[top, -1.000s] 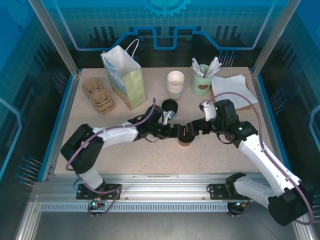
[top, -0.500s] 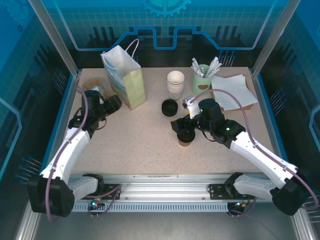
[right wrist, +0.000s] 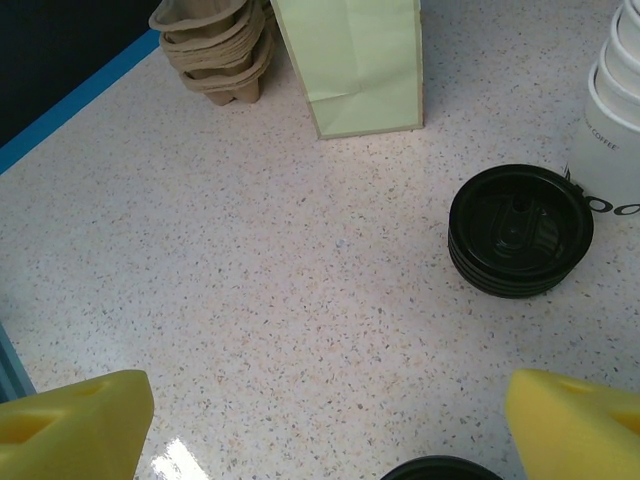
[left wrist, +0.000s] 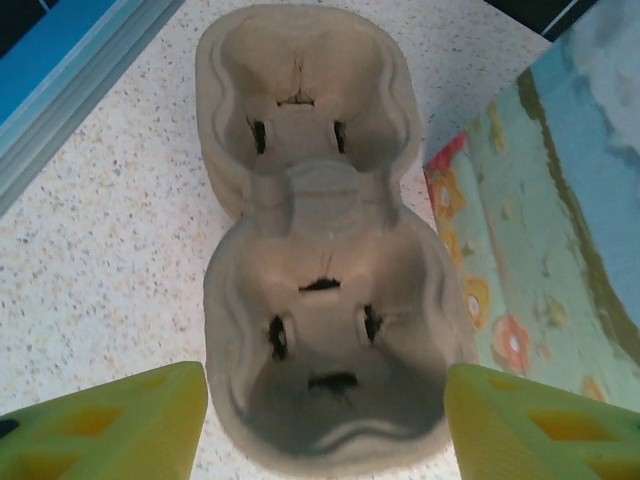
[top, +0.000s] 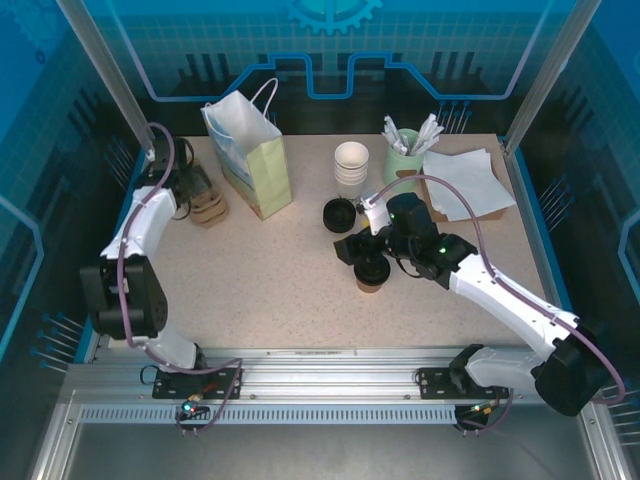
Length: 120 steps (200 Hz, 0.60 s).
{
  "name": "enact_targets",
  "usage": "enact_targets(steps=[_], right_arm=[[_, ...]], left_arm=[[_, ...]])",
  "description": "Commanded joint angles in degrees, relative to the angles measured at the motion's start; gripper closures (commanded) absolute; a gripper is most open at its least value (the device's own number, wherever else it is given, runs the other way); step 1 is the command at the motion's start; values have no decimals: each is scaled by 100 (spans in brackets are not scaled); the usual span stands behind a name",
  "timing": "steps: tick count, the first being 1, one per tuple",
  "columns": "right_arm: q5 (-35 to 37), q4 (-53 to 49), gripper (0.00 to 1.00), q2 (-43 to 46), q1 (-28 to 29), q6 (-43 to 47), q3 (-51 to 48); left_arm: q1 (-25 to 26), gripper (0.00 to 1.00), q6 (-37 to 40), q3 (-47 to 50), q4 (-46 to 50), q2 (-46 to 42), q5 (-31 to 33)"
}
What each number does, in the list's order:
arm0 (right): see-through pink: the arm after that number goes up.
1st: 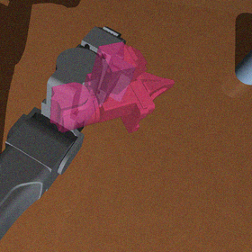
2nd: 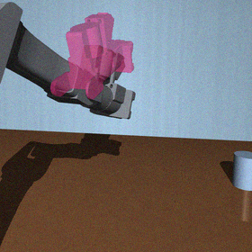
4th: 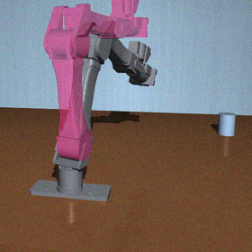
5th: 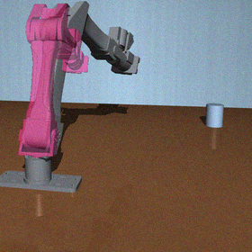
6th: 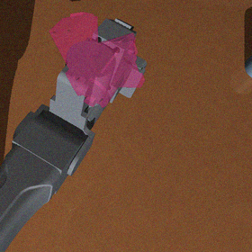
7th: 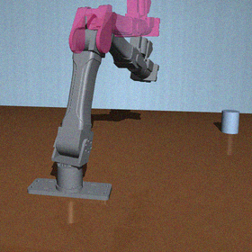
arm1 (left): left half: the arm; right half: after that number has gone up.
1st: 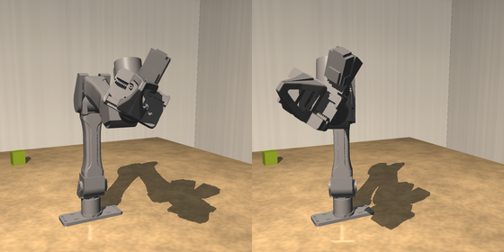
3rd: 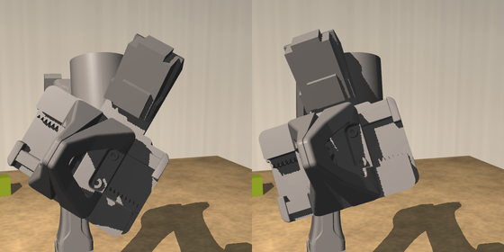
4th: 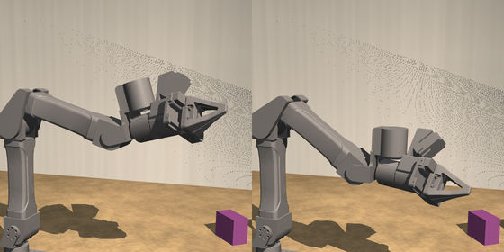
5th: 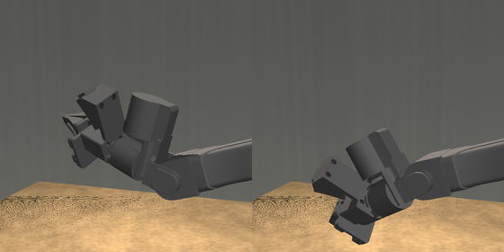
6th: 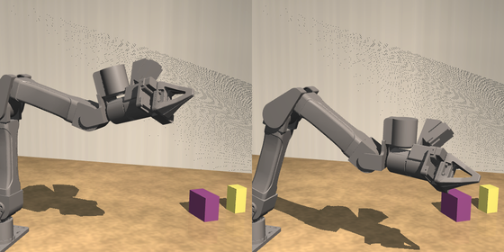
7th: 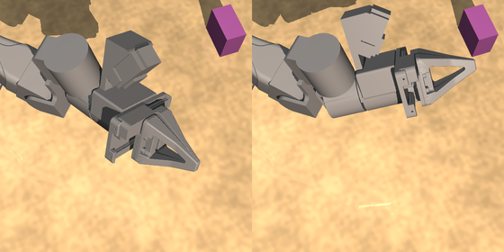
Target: Pack the takeout coffee
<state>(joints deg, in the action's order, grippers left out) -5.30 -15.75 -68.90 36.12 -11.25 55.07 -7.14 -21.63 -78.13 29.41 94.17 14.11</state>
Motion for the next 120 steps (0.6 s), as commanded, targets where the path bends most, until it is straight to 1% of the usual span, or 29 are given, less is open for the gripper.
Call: enact_targets(steps=[1,12,29,46,84,120], right_arm=[[-147,98,8,-137,54,135,256],[-155,74,8,-172,53,145,292],[-147,63,8,-205,44,165,303],[-147,30,8,-262,35,180,335],[-234,-7,8,-409,35,149,439],[-278,-17,8,-499,34,107,478]], left_arm=[[-109,36,297,-498,445,419,345],[-155,36,316,-704,489,638,375],[-214,38,304,-1018,566,983,139],[-220,39,303,-1305,682,1306,56],[-227,40,280,-1662,716,1680,-149],[-227,43,343,-1879,800,1926,-127]])
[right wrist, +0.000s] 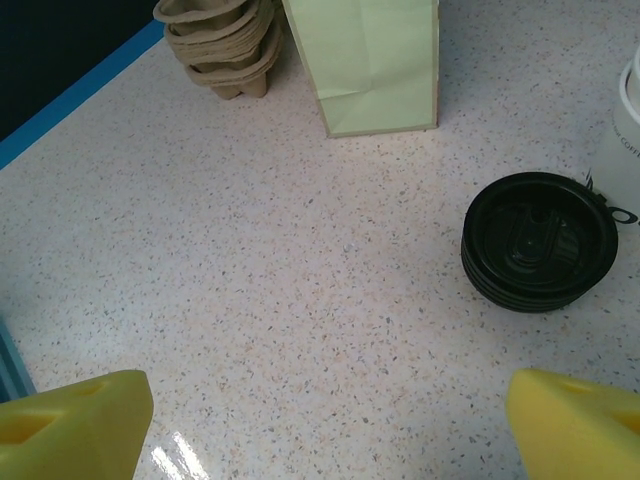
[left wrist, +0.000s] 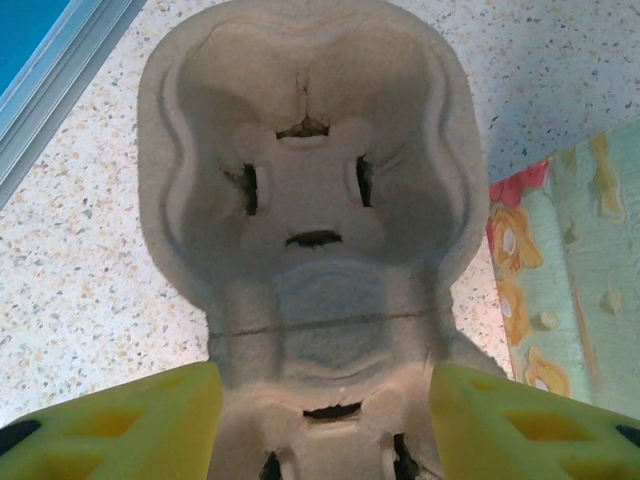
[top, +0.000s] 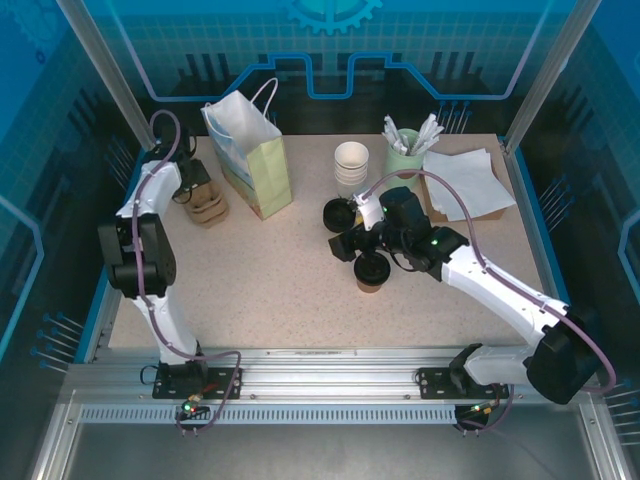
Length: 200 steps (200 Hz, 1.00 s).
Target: Pack the takeout coffee
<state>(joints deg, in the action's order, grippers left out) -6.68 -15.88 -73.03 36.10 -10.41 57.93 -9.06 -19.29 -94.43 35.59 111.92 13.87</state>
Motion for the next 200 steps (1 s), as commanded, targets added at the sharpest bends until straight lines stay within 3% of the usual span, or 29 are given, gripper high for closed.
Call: enact_targets(steps=[1,200], right_arm=[[-141,-3,8,-87,37,23,192],[-165,-12,8,-119,42,-76,52]], left_arm=[[-34,44,109,-254,183,158,-103],[-19,57,219,-560,434,593,-36]])
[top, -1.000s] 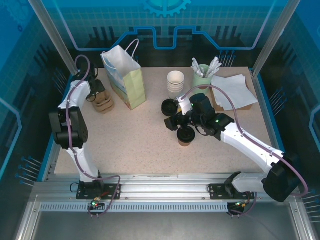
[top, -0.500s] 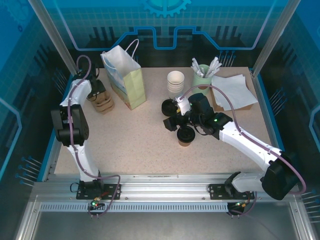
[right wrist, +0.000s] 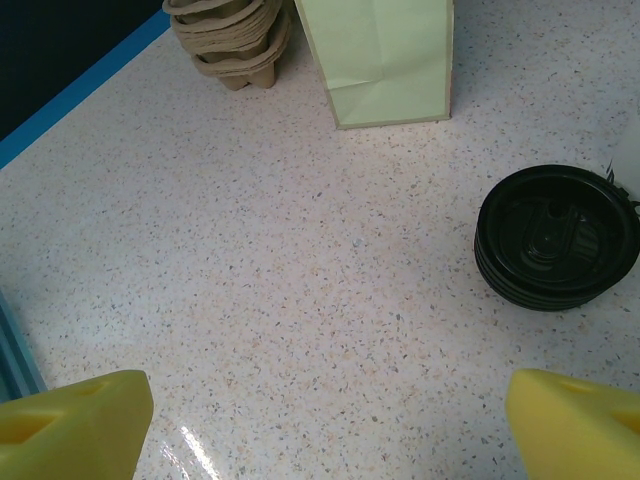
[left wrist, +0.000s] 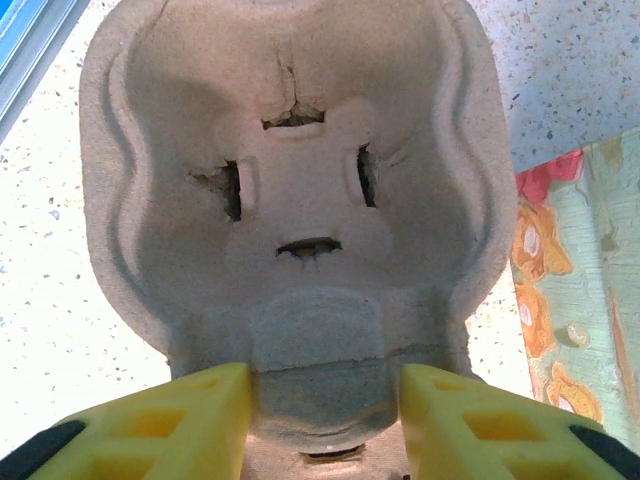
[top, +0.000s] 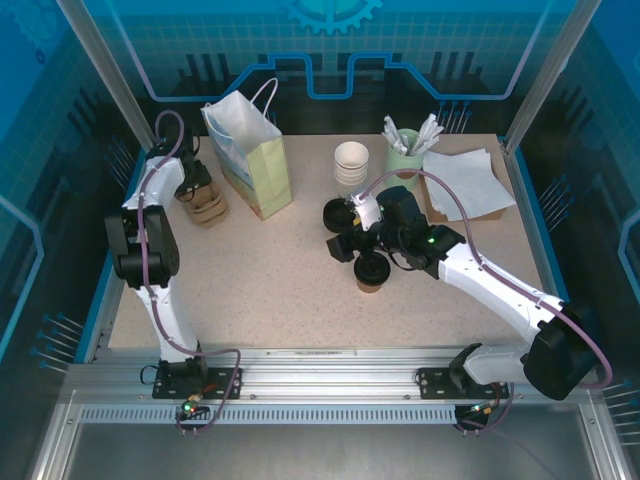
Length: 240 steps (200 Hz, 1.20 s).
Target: Pack the takeout coffee
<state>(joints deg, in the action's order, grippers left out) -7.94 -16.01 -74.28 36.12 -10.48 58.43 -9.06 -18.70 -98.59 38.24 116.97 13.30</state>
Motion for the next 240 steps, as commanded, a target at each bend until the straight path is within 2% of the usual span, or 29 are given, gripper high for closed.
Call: enact_targets(steps=[1,69,184,213,240], right_arm=[[-39,1,8,8,42,-69,6],[-32,1,8,-10,38,-77,-8],[-2,-141,8,111,49,-102,68],[98,-342,8,176,50,-72,206],[126,-544,8,204,42,13,372]], left_arm=[[-22,57,158,-144,168,89,22],[-9,64,167,-20,101,-88,104],[-53,65,311,10,156,-1297,467],[90,65,52,1021,-99,-2409,387],[607,65,-223,2399,-312,-3624,355]])
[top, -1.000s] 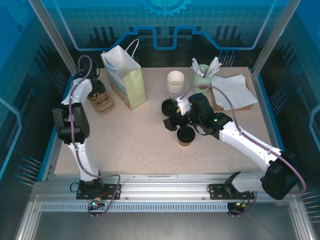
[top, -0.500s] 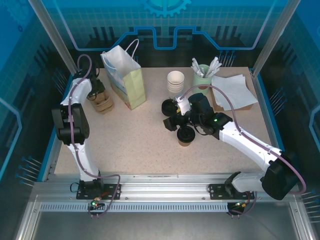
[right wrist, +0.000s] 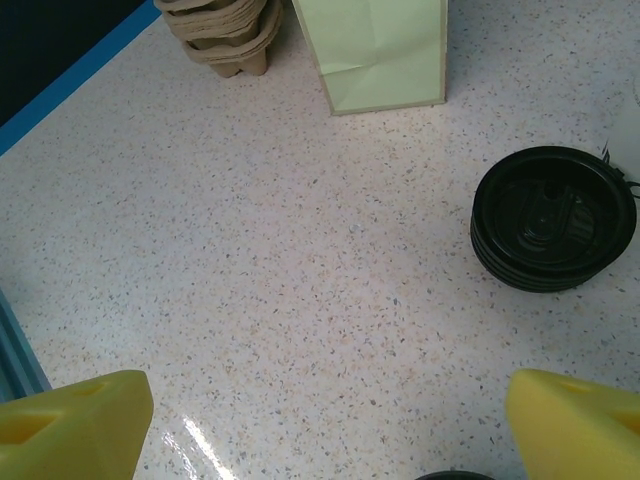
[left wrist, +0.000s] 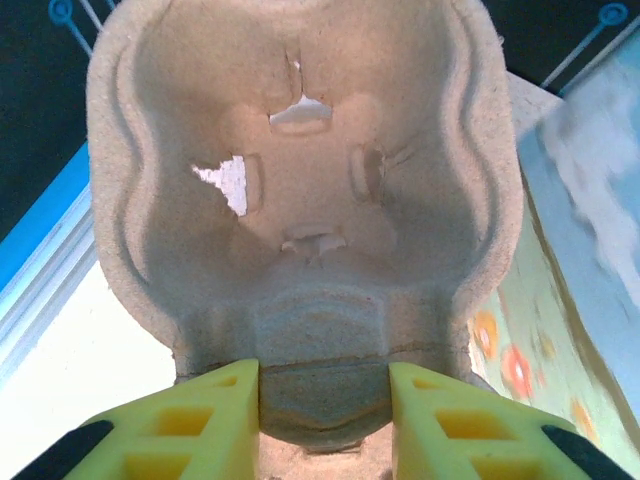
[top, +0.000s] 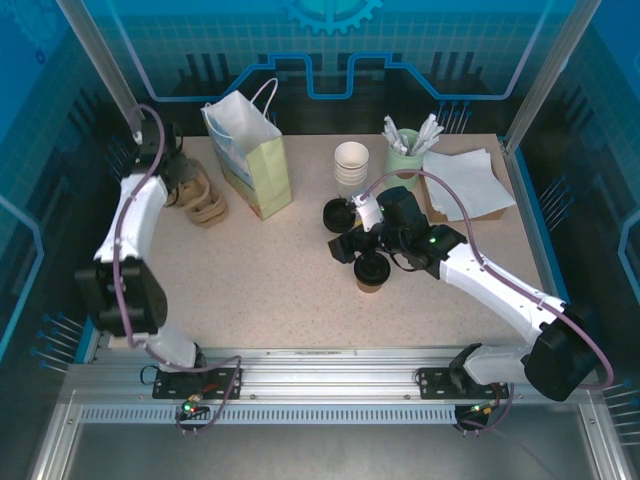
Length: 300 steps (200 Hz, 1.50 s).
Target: Pack the takeout coffee
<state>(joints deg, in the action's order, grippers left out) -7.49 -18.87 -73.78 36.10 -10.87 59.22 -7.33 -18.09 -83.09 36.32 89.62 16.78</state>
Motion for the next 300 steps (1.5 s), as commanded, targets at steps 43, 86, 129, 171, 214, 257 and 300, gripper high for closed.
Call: enact_targets(steps=[43,86,129,171,214,257,300], right_arm=[[182,-536,8,257,29,157,397],[364,-781,8,508,-95,183,363],[481,-1114,7,812,-550,136,286],[543,-1278,7,1264,-904,85,109],[543,-1338,7,1246,-951,65,64],[467,-1314,7,1168,-955,57,91],[424,-1325,7,1207,-953,42,120]], left_arm=[[1809,64,-713,2210,362,-2413,366],[4026,67,-1390,3312,81,-3018,509],[5729,66,-132,3436,-1496,-1744,474],[5772,66,349,3381,-2158,-719,-229],[5795,65,459,3424,-2385,-344,-697],[5795,58,615,3303,-2155,-124,-702],[5787,46,767,2939,-1634,-187,-491]])
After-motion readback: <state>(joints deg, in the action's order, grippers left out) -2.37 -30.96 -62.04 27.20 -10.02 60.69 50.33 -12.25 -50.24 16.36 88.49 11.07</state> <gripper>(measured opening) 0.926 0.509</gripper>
